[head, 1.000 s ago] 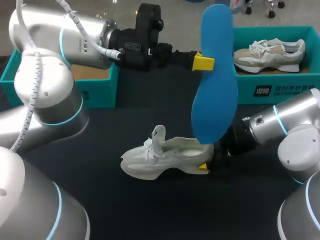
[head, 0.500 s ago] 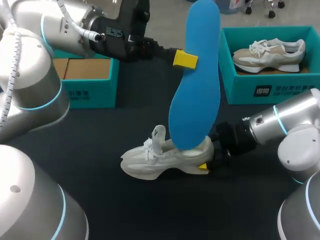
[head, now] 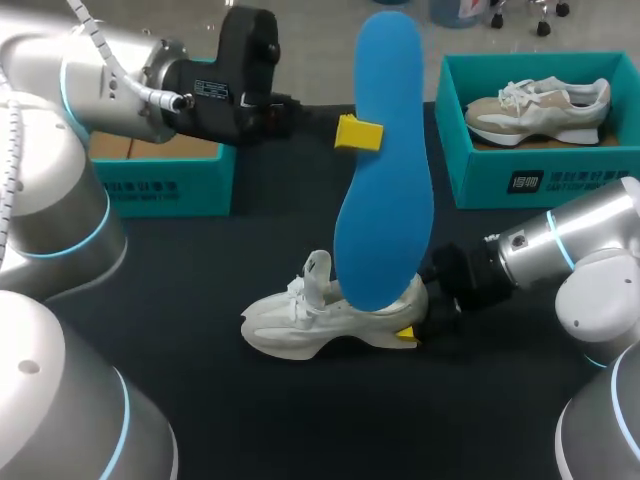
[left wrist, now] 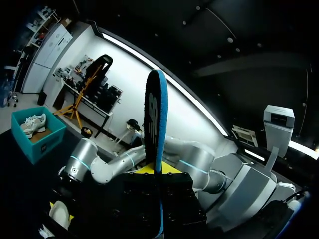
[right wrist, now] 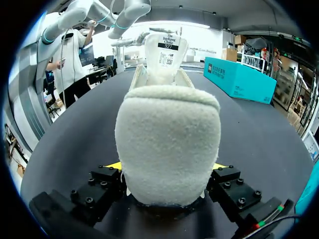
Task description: Take the shoe out of the shoebox, open the shoe tongue, remove and reinsert the insole, then place the shoe into the shoebox
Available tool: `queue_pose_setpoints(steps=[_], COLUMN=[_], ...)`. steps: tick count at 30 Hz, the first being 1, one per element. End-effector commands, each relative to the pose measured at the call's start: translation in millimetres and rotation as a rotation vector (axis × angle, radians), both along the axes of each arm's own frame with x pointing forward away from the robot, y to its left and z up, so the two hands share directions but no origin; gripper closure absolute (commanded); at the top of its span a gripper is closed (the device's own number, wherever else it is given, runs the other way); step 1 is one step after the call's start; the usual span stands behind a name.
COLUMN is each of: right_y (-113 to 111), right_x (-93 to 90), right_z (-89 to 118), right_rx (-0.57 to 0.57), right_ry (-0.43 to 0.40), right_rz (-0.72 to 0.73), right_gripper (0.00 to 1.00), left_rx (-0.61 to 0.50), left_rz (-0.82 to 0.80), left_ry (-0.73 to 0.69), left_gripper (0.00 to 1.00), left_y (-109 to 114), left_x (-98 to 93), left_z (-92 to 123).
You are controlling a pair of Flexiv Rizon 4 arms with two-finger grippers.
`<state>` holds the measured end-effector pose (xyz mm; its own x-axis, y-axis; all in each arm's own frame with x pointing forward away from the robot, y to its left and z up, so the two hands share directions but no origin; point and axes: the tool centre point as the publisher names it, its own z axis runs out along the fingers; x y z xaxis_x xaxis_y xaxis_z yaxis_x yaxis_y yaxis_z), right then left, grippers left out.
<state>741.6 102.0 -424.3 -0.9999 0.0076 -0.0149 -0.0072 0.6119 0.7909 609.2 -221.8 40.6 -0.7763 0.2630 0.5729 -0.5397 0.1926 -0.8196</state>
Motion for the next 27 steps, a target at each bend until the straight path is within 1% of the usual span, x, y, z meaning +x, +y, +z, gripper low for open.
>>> queue_pose_setpoints(steps=[1,15,16,18,19,20,21,22,23,27], right_y=[0.4,0.4,0.4,0.4,0.4,0.4,0.4,0.4,0.4,0.4], right_x=[-0.9,-0.9,-0.9,-0.9,-0.9,-0.9,-0.9,-0.9,-0.9,-0.9], right_z=[0.0,0.0,0.0,0.0,0.0,0.0,0.0,0.0,0.0,0.0], right_rx=[-0.003,-0.003,-0.003,-0.003,-0.003,-0.003,-0.003,-0.003,-0.003,-0.003], right_ry=[-0.001,-0.001,-0.001,-0.001,-0.001,-0.001,-0.001,-0.001,-0.001,-0.001], right_rz=[-0.001,-0.001,-0.001,-0.001,-0.001,-0.001,-0.001,-0.001,-0.001,-0.001], right_gripper=[1.0,1.0,0.98,0.89,0.79,0.6,0.49,0.09,0.0,0.0], left_rx=[-0.001,-0.001,-0.001,-0.001,-0.001,-0.001,-0.001,-0.001,-0.001,-0.001], left_rz=[0.004,0.004,0.004,0.004,0.004,0.004,0.004,0.004,0.004,0.004], left_ry=[-0.001,-0.001,-0.001,-0.001,-0.001,-0.001,-0.001,-0.001,-0.001,-0.001], left_gripper=[1.0,1.0,1.0,1.0,1.0,1.0,1.0,1.0,1.0,1.0], left_y=[0.3,0.3,0.3,0.3,0.3,0.3,0.3,0.3,0.3,0.3], left_x=[-2.0,-2.0,-2.0,-2.0,-2.0,-2.0,-2.0,-2.0,-2.0,-2.0], left_z=[-1.5,-1.5,-1.5,-1.5,-1.5,-1.5,-1.5,-1.5,-1.5,-1.5])
